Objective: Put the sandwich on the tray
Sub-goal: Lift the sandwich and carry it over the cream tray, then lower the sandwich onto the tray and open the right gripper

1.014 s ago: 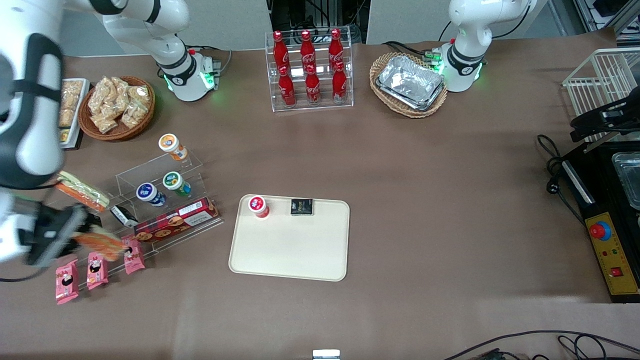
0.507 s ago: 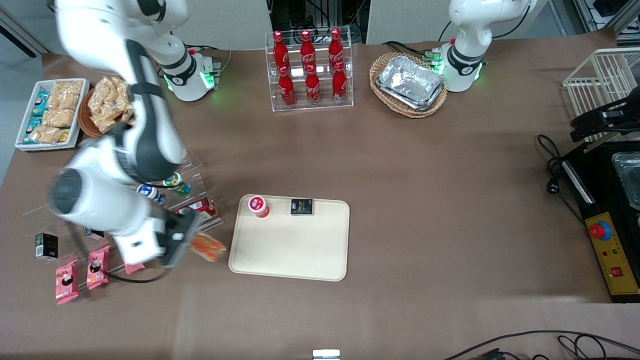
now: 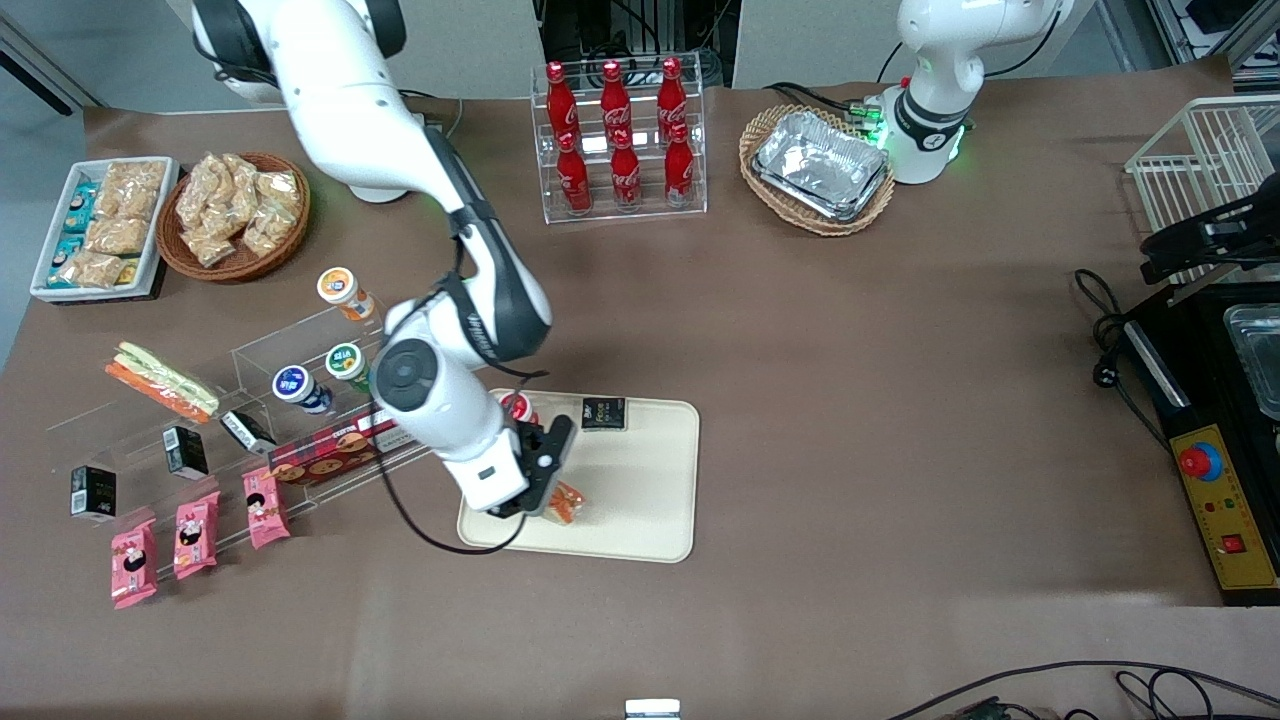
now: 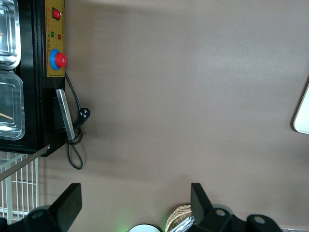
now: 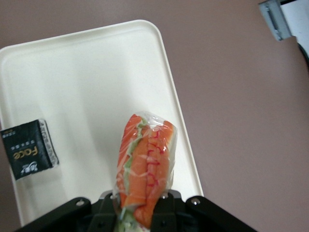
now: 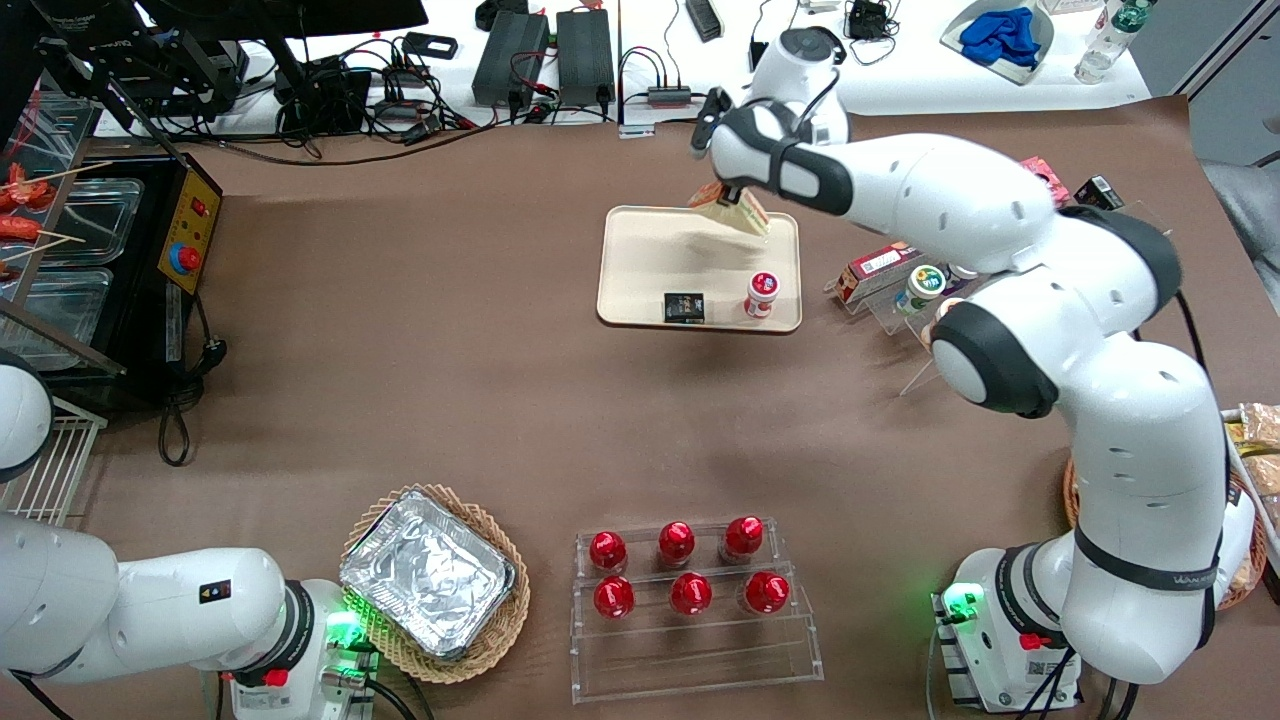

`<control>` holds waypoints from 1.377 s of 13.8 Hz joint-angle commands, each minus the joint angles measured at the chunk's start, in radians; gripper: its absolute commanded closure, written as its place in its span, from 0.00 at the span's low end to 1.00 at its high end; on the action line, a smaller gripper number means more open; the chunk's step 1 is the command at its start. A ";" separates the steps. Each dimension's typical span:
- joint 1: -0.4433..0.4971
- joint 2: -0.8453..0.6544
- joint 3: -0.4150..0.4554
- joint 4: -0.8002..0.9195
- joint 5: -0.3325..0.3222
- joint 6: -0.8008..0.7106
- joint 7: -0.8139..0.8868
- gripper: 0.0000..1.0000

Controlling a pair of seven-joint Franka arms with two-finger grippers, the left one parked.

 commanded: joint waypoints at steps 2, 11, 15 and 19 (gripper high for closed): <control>0.009 0.088 -0.011 0.071 0.036 0.032 -0.019 1.00; 0.024 0.166 0.043 0.071 0.033 0.168 -0.010 0.79; 0.023 0.171 0.043 0.071 0.036 0.178 -0.002 0.00; 0.021 0.166 0.045 0.071 0.083 0.176 0.015 0.00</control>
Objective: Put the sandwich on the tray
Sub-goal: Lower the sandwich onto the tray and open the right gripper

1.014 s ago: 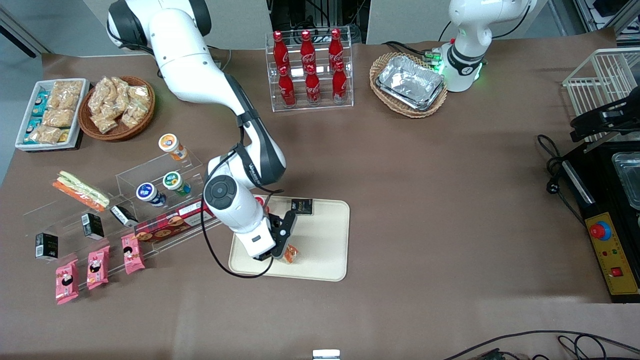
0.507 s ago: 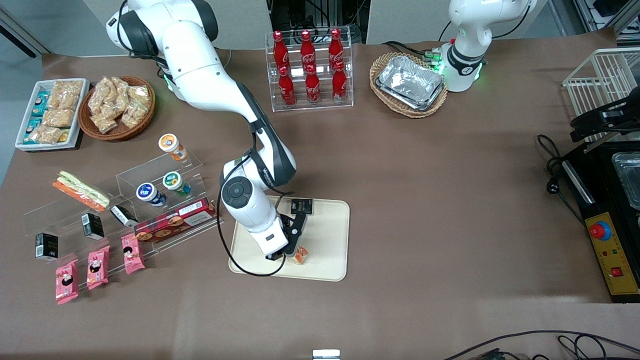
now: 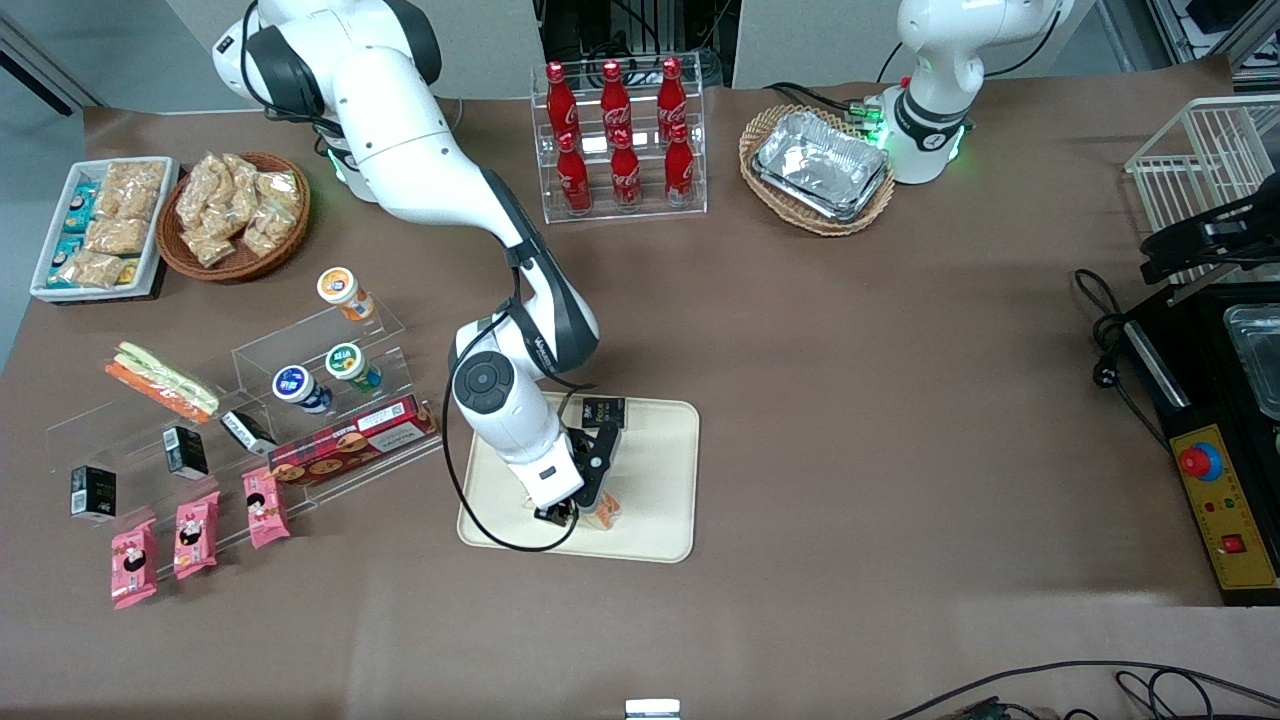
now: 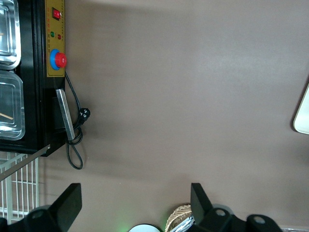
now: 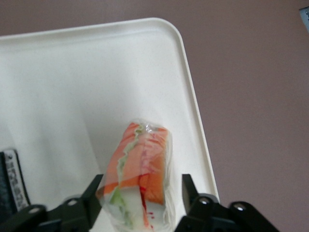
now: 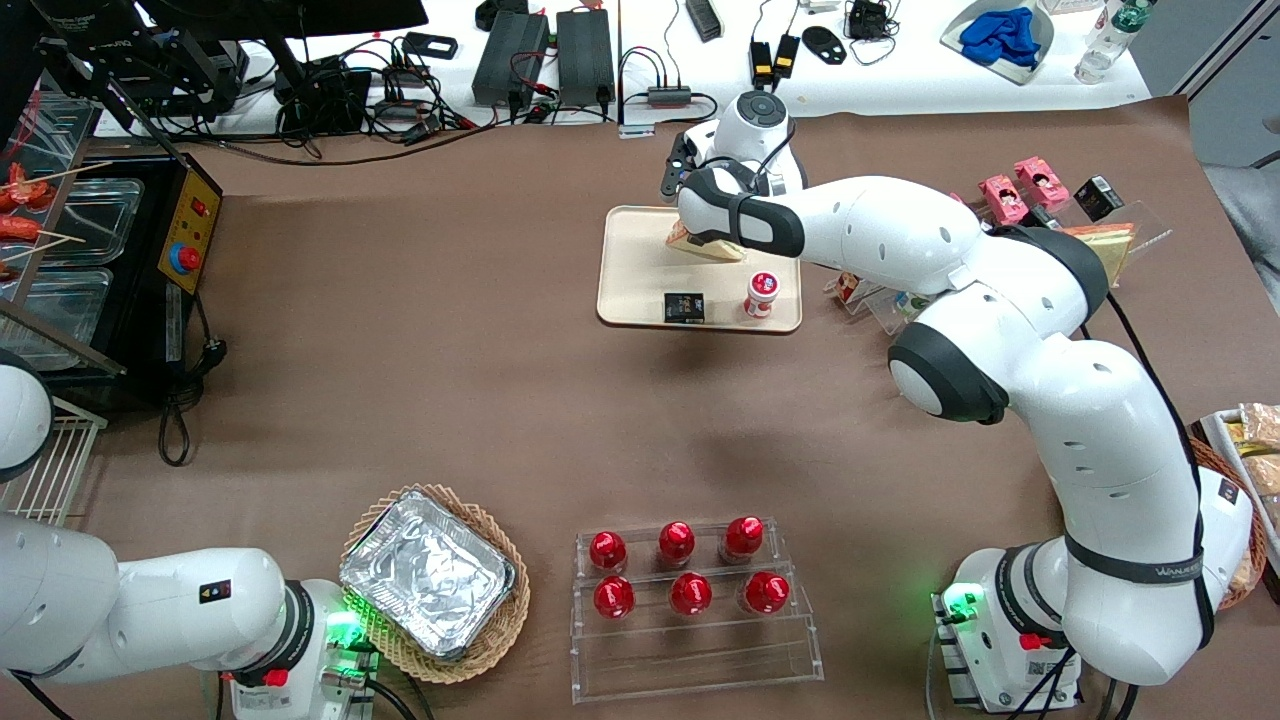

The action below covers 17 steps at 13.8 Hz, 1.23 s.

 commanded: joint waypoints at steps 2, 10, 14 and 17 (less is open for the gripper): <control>0.002 0.018 -0.006 0.034 0.085 0.007 0.011 0.00; -0.006 -0.058 -0.006 0.031 0.093 -0.062 0.010 0.00; -0.023 -0.158 -0.014 0.031 0.094 -0.201 0.011 0.00; -0.064 -0.258 -0.015 0.026 0.094 -0.342 0.016 0.00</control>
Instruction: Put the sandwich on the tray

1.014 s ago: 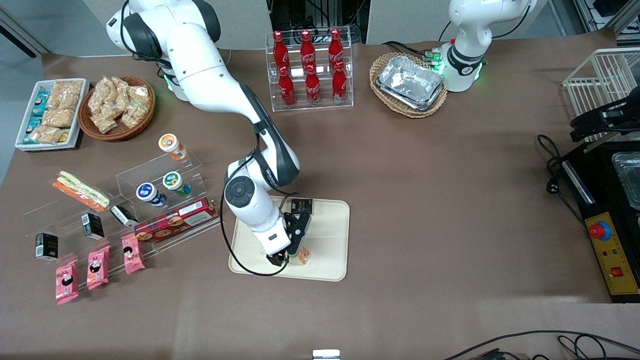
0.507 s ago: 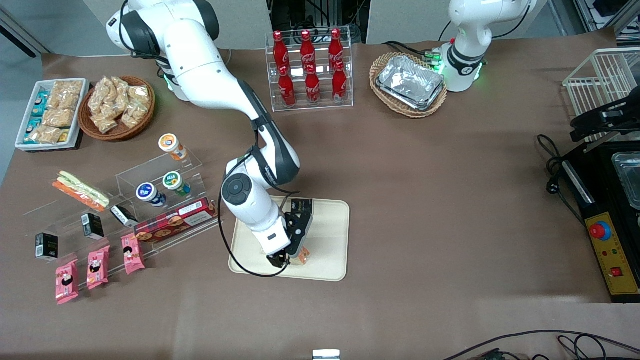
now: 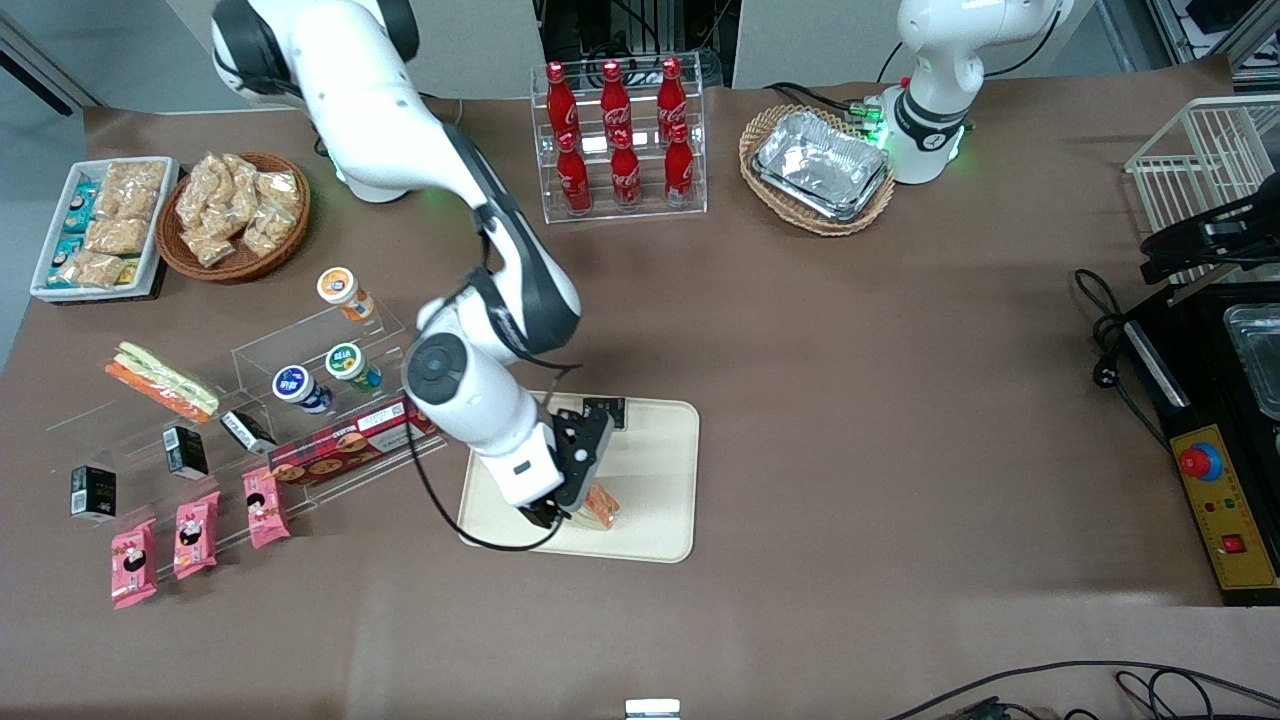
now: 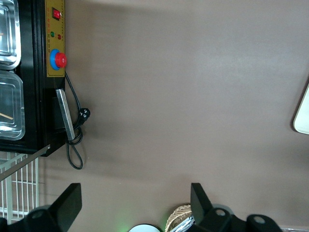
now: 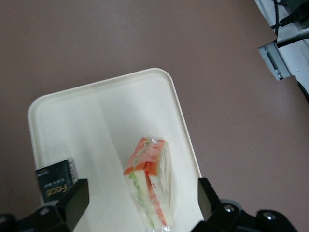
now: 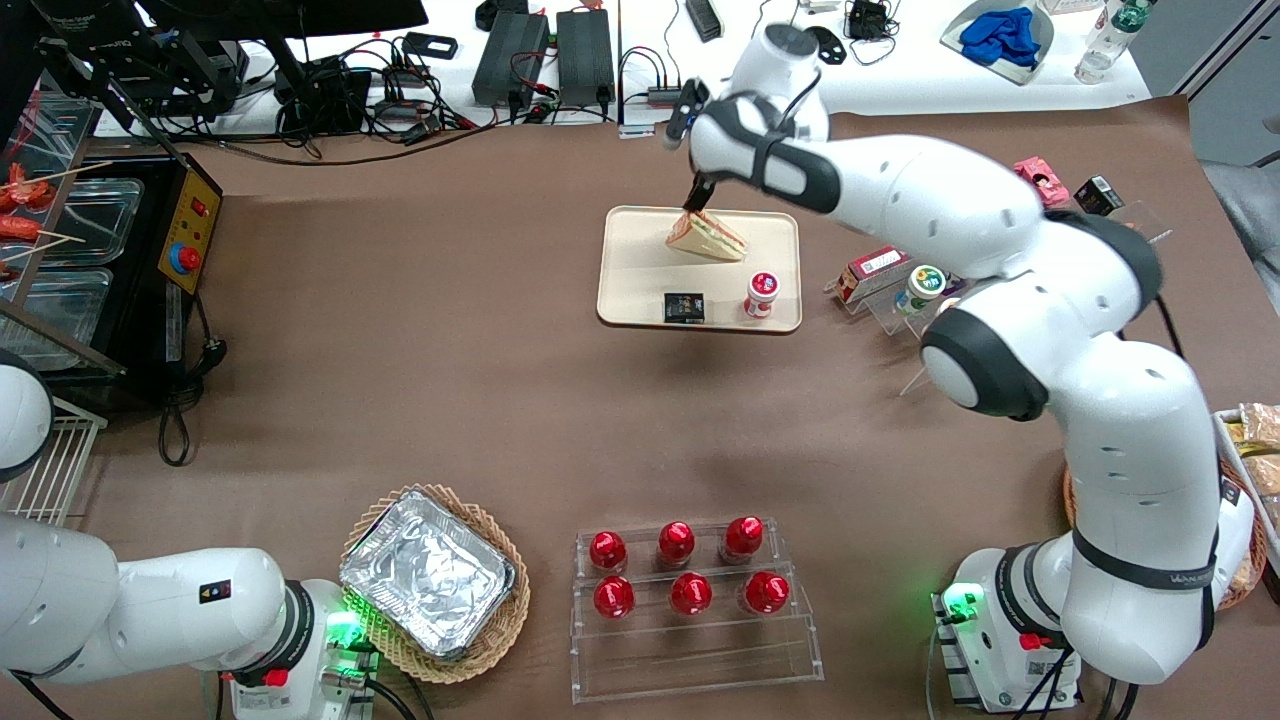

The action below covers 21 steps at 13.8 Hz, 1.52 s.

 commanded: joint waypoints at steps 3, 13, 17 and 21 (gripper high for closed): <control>-0.074 -0.220 -0.002 -0.049 0.025 -0.243 0.093 0.00; -0.081 -0.550 -0.018 -0.055 -0.429 -0.653 0.980 0.00; -0.196 -0.625 -0.009 -0.083 -0.503 -0.733 1.014 0.00; -0.455 -0.659 0.134 -0.098 -0.496 -0.779 0.966 0.00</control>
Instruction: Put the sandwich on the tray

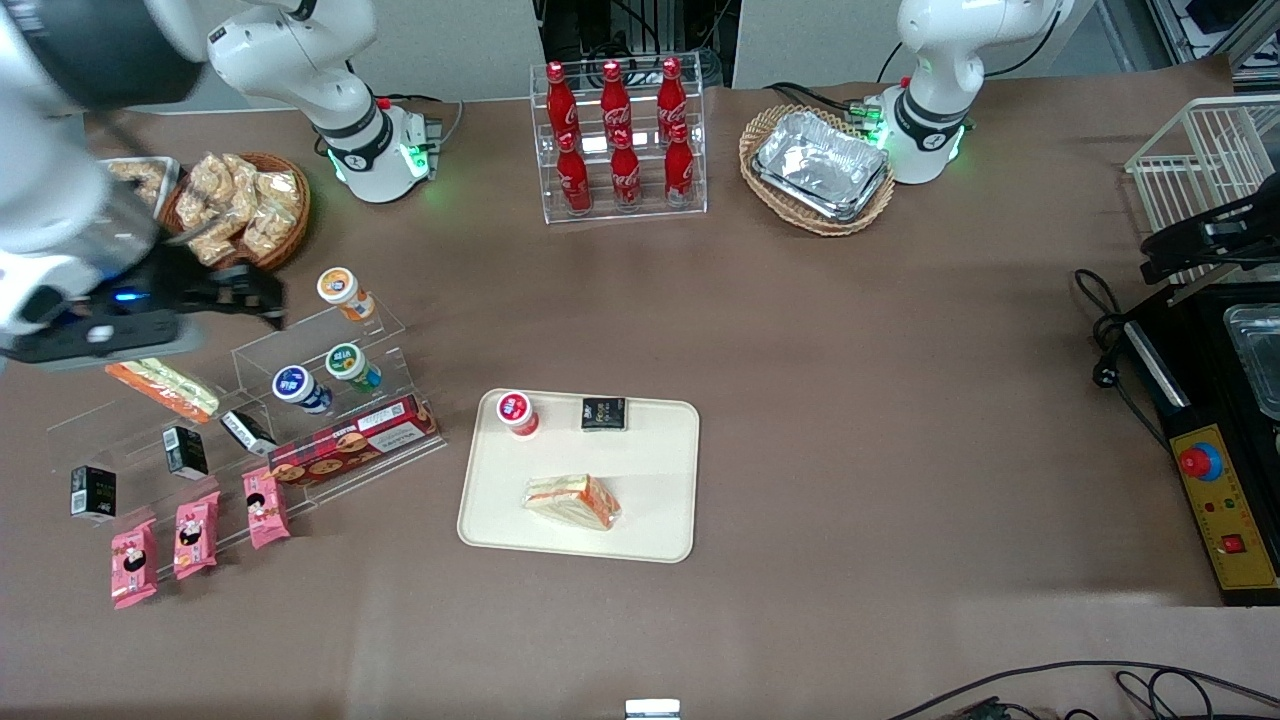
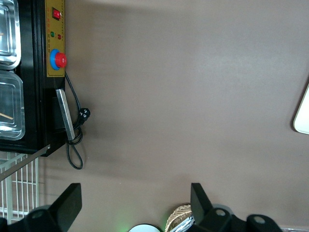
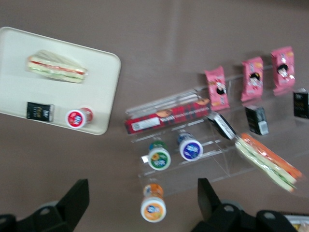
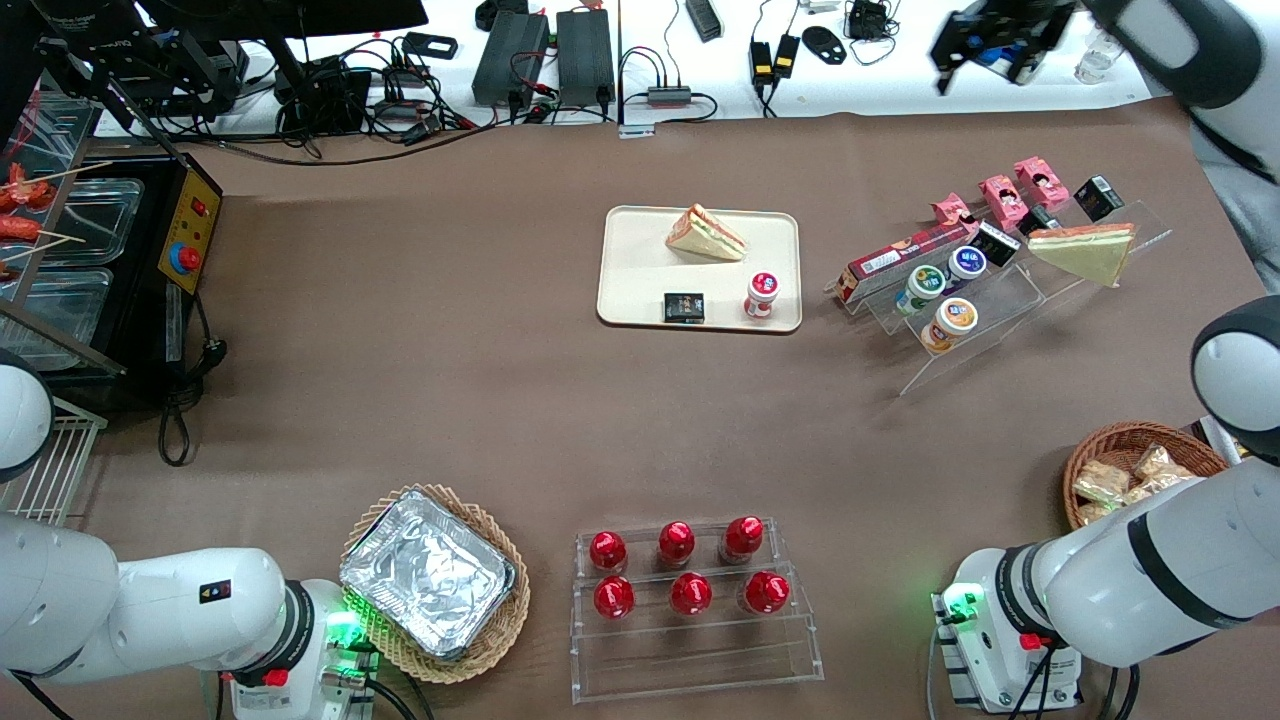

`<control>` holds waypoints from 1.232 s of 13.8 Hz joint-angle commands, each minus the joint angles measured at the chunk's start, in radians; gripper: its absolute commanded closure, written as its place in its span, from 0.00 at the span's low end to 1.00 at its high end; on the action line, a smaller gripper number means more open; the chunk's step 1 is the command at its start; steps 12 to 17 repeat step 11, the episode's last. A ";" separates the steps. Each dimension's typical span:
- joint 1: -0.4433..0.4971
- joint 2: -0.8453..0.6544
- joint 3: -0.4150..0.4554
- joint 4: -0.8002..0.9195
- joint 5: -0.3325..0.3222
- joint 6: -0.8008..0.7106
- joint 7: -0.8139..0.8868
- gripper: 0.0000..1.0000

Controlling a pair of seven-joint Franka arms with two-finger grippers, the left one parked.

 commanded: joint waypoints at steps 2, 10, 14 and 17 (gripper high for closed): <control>-0.253 -0.067 0.152 -0.071 -0.007 -0.013 -0.071 0.00; -0.403 -0.054 0.162 -0.070 0.003 -0.011 -0.146 0.00; -0.408 -0.052 0.172 -0.070 0.003 -0.013 -0.148 0.00; -0.408 -0.052 0.172 -0.070 0.003 -0.013 -0.148 0.00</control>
